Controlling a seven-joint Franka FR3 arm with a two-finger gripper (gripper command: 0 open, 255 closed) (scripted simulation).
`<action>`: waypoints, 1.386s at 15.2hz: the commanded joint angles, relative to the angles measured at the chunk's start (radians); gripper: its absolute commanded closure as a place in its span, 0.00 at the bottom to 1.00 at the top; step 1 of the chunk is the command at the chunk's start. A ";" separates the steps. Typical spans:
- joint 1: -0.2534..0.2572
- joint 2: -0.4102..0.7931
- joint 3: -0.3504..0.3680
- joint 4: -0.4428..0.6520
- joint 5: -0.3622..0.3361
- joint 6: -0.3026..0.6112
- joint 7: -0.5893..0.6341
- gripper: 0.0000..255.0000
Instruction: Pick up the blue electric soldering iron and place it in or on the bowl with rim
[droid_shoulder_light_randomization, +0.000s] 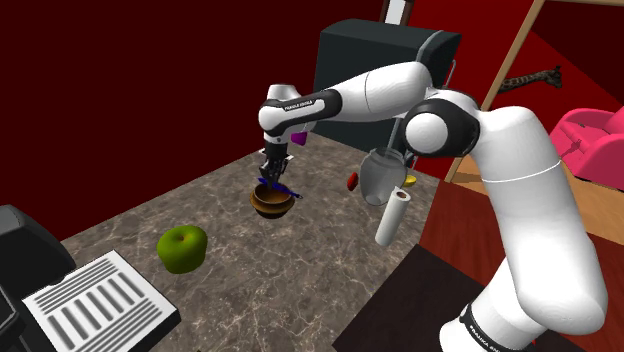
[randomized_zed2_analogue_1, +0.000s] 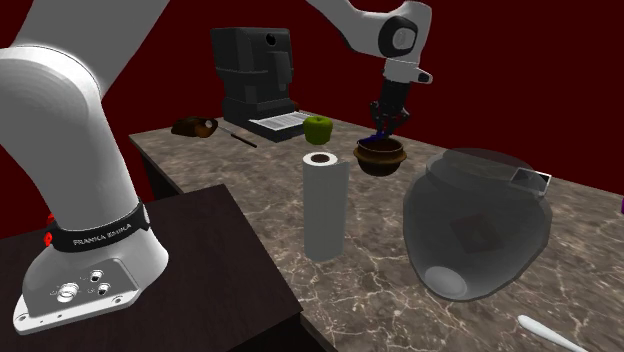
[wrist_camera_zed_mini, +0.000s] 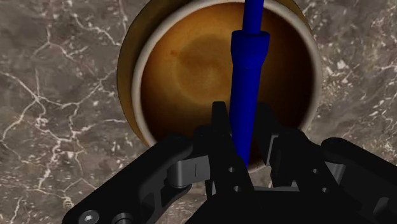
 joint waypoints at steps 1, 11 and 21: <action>0.001 0.014 0.001 -0.007 0.001 0.021 -0.002 1.00; 0.001 0.022 0.001 -0.010 0.002 0.033 -0.003 0.00; -0.007 -0.018 -0.002 0.051 -0.003 -0.069 0.001 0.00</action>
